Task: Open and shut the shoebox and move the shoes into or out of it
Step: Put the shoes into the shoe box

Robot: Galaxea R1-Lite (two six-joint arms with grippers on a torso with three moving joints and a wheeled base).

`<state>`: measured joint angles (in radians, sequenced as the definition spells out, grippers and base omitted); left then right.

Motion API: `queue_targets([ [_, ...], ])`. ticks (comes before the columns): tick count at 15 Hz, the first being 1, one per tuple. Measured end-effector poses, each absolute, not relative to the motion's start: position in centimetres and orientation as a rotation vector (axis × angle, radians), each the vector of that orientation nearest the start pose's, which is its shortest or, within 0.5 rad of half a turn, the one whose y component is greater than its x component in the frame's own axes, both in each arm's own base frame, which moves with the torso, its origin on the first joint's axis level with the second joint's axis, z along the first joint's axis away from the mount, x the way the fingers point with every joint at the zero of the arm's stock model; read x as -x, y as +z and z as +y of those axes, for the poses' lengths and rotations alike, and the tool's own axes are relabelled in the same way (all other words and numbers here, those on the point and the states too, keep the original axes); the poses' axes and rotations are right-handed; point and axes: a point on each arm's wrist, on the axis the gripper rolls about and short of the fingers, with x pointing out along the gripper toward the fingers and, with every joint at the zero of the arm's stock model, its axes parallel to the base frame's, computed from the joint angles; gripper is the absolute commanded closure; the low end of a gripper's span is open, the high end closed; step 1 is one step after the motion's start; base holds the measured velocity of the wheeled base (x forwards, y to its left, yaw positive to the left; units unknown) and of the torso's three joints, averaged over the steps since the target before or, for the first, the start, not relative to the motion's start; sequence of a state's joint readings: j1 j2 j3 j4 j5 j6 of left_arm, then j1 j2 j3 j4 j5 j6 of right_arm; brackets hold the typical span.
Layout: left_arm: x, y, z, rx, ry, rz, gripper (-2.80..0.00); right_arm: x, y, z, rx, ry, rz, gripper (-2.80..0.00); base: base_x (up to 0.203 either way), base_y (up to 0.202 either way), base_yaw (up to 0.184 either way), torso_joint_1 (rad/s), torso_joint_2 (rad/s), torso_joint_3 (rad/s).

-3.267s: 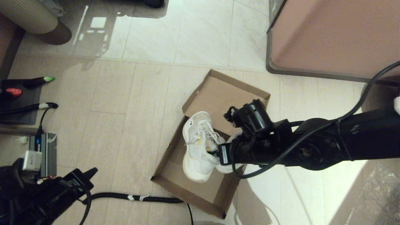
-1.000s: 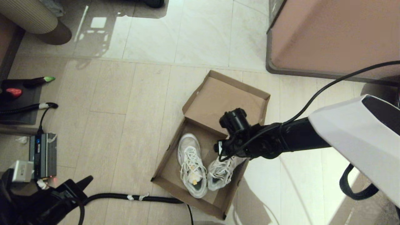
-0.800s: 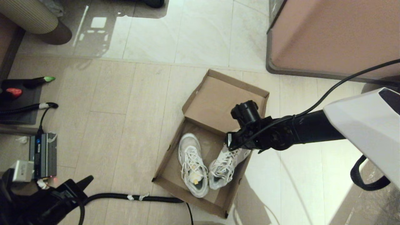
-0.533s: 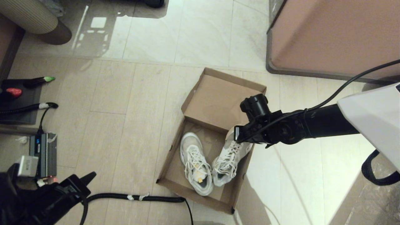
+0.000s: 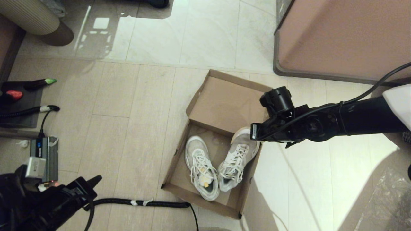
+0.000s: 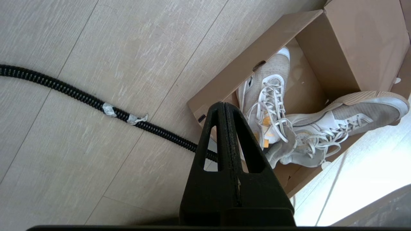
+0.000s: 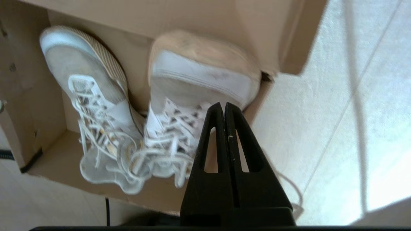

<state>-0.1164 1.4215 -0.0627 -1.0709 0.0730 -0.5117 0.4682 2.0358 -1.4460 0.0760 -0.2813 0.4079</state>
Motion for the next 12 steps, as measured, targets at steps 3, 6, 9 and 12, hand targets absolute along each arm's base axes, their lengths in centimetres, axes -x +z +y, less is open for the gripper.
queue_targets([
  [3, -16.3, 11.2, -1.7, 0.48, 0.032, 0.293, 0.0, -36.0, 16.3, 16.6, -0.144, 0.024, 0.67, 0.0, 0.0, 0.0, 0.0, 0.0, 0.0, 0.0],
  [6, -16.2, 11.2, -1.7, 0.48, 0.034, 0.295, 0.0, -37.2, 14.6, 16.9, -0.143, 0.017, 0.689, 0.0, 0.0, 0.0, 0.0, 0.0, 0.0, 0.0],
  [9, -16.1, 11.1, -1.7, 0.48, 0.037, 0.295, 0.0, -39.4, 13.4, 18.0, -0.151, 0.025, 0.67, 0.0, 0.0, 0.0, 0.0, 0.0, 0.0, 0.0],
  [12, -16.1, 11.1, -1.7, 0.482, 0.038, 0.295, 0.0, -40.9, 13.1, 19.4, -0.149, 0.045, 0.65, 0.0, 0.0, 0.0, 0.0, 0.0, 0.0, 0.0],
])
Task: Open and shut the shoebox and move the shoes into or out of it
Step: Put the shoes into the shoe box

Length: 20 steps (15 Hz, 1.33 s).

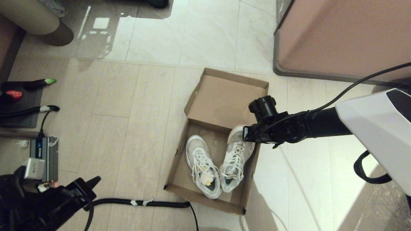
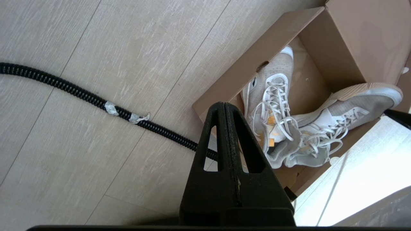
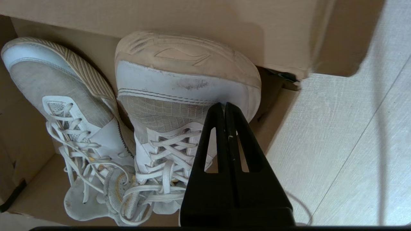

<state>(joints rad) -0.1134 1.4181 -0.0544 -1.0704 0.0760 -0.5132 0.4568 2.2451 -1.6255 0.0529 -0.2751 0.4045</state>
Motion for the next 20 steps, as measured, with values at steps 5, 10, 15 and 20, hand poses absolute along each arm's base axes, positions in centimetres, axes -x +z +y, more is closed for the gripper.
queue_targets([
  [5, -16.5, 11.2, -1.7, 0.483, 0.037, 0.293, 0.0, -38.9, 11.3, 24.9, -0.091, 0.17, 0.698, 0.0, 0.0, 0.0, 0.0, 0.0, 0.0, 0.0],
  [10, -16.3, 11.1, -1.7, 0.482, 0.04, 0.298, 0.0, -38.6, 11.0, 25.7, -0.075, 0.192, 0.708, 0.0, 0.0, 0.0, 0.0, 0.0, 0.0, 0.0],
  [15, -16.3, 10.9, -1.7, 0.479, 0.038, 0.308, 0.0, -40.6, 16.1, 17.1, -0.146, 0.057, 0.669, 0.0, 0.0, 0.0, 0.0, 0.0, 0.0, 0.0],
  [20, -16.5, 11.0, -1.7, 0.477, 0.037, 0.306, 0.0, -41.7, 15.7, 15.0, -0.167, 0.007, 0.673, 0.0, 0.0, 0.0, 0.0, 0.0, 0.0, 0.0],
])
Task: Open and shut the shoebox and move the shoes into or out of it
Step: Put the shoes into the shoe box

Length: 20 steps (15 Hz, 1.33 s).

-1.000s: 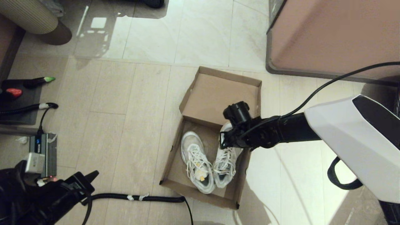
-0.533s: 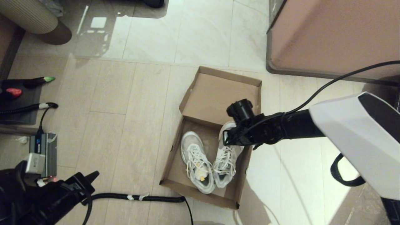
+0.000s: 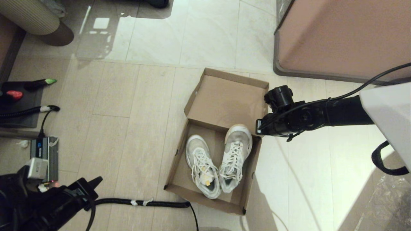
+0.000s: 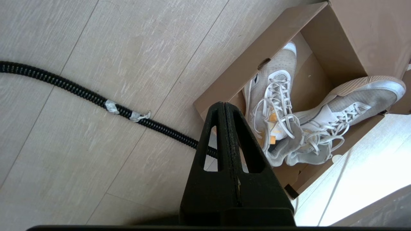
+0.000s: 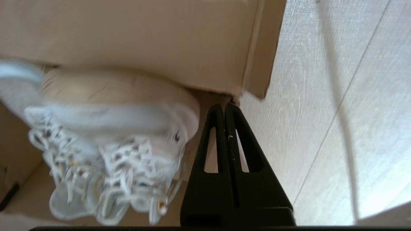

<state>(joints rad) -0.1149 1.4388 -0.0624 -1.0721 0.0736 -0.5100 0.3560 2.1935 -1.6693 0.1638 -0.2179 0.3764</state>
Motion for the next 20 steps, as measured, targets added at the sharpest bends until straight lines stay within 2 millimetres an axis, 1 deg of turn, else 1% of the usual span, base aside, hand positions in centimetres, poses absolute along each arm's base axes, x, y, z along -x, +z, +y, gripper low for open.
queue_targets([
  [5, -17.5, 11.3, -1.9, 0.482, 0.029, 0.296, 0.0, -45.1, 15.4, 16.3, -0.19, 0.021, 0.602, 0.0, 0.0, 0.0, 0.0, 0.0, 0.0, 0.0],
  [8, -17.8, 11.2, -1.9, 0.482, 0.03, 0.304, 0.0, -45.8, 13.9, 17.8, -0.17, 0.042, 0.621, 0.0, 0.0, 0.0, 0.0, 0.0, 0.0, 0.0],
  [11, -18.2, 11.3, -2.0, 0.482, 0.029, 0.303, 0.0, -45.0, 12.9, 20.5, -0.146, 0.093, 0.64, 0.0, 0.0, 0.0, 0.0, 0.0, 0.0, 0.0],
  [16, -18.8, 11.2, -2.0, 0.483, 0.031, 0.305, 0.0, -42.1, 12.2, 26.1, -0.093, 0.214, 0.671, 0.0, 0.0, 0.0, 0.0, 0.0, 0.0, 0.0],
  [18, -18.9, 11.3, -2.0, 0.484, 0.032, 0.301, 0.0, -41.1, 11.6, 27.8, -0.069, 0.25, 0.693, 0.0, 0.0, 0.0, 0.0, 0.0, 0.0, 0.0],
  [20, -19.0, 11.4, -2.0, 0.484, 0.032, 0.299, 0.0, -40.5, 10.7, 28.9, -0.033, 0.277, 0.708, 0.0, 0.0, 0.0, 0.0, 0.0, 0.0, 0.0],
])
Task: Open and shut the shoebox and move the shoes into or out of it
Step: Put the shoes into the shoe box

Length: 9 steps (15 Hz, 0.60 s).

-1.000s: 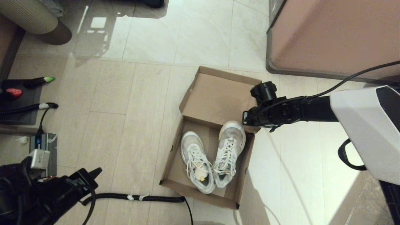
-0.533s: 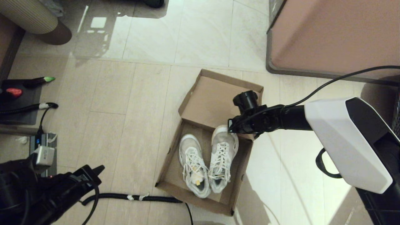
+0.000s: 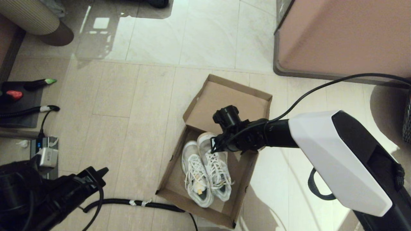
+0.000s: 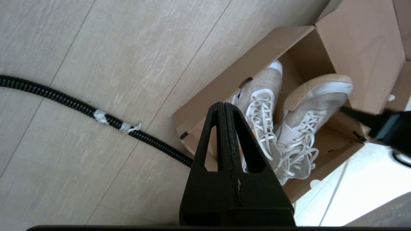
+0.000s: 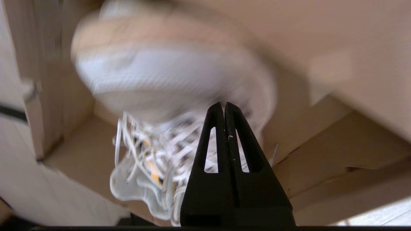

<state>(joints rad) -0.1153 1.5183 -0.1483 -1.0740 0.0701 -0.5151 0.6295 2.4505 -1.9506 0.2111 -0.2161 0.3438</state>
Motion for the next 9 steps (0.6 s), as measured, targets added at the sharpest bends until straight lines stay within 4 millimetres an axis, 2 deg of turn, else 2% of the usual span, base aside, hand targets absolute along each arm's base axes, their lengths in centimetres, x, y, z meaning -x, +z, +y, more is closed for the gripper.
queue_targets([
  [2, -19.0, 11.4, -2.0, 0.484, 0.033, 0.296, 0.0, -40.4, 10.2, 29.3, -0.015, 0.288, 0.715, 0.0, 0.0, 0.0, 0.0, 0.0, 0.0, 0.0],
  [4, -19.4, 11.9, -2.1, 0.487, 0.026, 0.272, 0.0, -40.2, 10.7, 29.2, -0.016, 0.286, 0.716, 0.0, 0.0, 0.0, 0.0, 0.0, 0.0, 0.0],
  [6, -20.7, 13.0, -2.4, 0.491, 0.006, 0.227, 0.0, -39.6, 11.7, 28.3, -0.017, 0.272, 0.74, 0.0, 0.0, 0.0, 0.0, 0.0, 0.0, 0.0],
  [9, -23.5, 14.4, -4.0, 0.502, -0.064, 0.18, 0.0, -37.4, 13.2, 26.4, -0.005, 0.251, 0.787, 0.0, 0.0, 0.0, 0.0, 0.0, 0.0, 0.0],
])
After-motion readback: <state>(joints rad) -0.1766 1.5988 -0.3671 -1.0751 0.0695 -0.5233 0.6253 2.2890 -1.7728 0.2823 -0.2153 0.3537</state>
